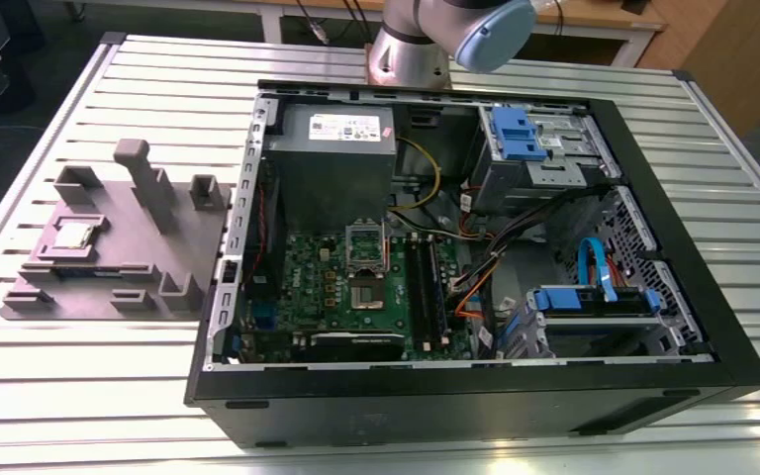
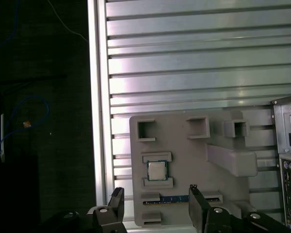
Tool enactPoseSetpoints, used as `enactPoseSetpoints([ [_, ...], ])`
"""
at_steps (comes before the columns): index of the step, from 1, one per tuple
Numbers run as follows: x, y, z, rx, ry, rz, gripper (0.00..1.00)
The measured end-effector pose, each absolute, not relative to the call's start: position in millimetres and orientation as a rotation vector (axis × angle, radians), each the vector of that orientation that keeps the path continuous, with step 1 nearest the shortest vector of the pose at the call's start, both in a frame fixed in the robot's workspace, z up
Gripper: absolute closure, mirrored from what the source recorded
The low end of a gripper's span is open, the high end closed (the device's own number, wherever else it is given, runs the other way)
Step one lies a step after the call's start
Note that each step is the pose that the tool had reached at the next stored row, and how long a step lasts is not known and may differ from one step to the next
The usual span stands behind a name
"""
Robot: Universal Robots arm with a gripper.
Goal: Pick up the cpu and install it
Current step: 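Pick up the cpu and move it towards the insertion slot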
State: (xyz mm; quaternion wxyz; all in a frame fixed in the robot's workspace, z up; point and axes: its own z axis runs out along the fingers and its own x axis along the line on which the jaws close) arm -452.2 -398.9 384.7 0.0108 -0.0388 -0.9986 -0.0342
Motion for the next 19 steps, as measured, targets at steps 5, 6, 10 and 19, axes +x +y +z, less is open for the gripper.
enactPoseSetpoints([
  [5, -452.4, -398.9, 384.7, -0.114, -3.116, -0.106, 0.35],
  [6, -452.4, -398.9, 384.7, -0.106, -3.116, -0.106, 0.35],
  [10, -453.0, -398.9, 384.1, -0.02, -3.115, -0.105, 0.35],
  [19, -453.0, -398.9, 379.9, -0.009, -3.115, -0.105, 0.35],
])
